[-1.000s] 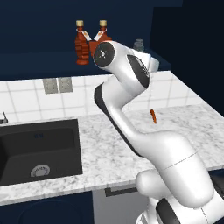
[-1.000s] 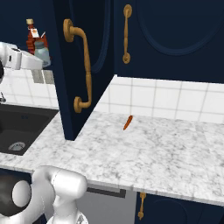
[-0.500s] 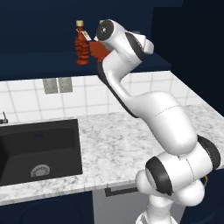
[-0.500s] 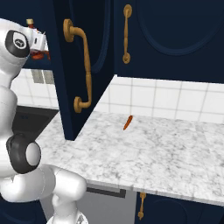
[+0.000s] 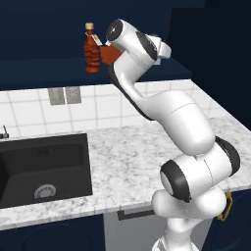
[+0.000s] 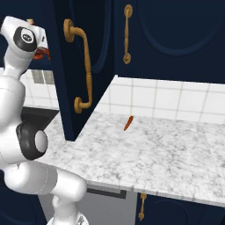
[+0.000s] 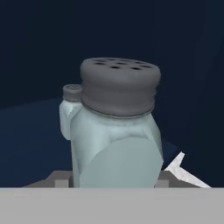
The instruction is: Put the shaker and condiment bottle from the counter next to their counterparts in the cabinet.
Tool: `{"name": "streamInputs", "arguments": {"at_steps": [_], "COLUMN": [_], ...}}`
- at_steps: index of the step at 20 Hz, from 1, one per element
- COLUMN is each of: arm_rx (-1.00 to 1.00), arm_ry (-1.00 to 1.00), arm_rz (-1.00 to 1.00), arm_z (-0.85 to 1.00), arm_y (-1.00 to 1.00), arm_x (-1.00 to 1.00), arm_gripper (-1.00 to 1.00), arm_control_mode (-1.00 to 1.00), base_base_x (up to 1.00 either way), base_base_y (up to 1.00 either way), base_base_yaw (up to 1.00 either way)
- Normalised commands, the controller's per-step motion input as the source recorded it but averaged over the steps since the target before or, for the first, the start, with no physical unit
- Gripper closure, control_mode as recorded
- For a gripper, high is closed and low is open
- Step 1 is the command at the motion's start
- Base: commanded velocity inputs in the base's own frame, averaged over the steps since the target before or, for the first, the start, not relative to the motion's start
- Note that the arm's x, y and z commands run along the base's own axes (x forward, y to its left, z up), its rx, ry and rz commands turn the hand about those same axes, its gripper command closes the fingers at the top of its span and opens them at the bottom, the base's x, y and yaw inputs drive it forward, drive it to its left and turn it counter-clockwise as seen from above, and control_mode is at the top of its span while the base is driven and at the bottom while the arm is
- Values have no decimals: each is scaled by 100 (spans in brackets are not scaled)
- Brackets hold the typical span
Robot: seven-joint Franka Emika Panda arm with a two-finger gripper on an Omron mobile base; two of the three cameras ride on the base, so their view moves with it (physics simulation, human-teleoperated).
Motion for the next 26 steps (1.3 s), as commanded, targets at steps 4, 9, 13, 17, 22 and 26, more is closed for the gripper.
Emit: {"name": "streamInputs", "arguments": {"at_steps": [4,9,13,17,22,26], "arm_rx": [0,0,0,0,0,1], "arm_ry": [0,1,0,0,0,0], "arm_rz": [-8,-3,0,-3,-4,-5], "arm_z": [-13,-36,-36,-18,-6,-3], "arm_y": [-29,-16,-3,-1,0,0], "arm_x": [0,3,19,32,28,18], "arm_gripper": [100,100,100,100,100,100], "arm_control_mode": [-100,-100,-100,-100,-100,-100], "base_base_x": [0,0,0,0,0,0], "base_base_y": [0,0,0,0,0,0], "base_base_yaw": [0,0,0,0,0,0]}}
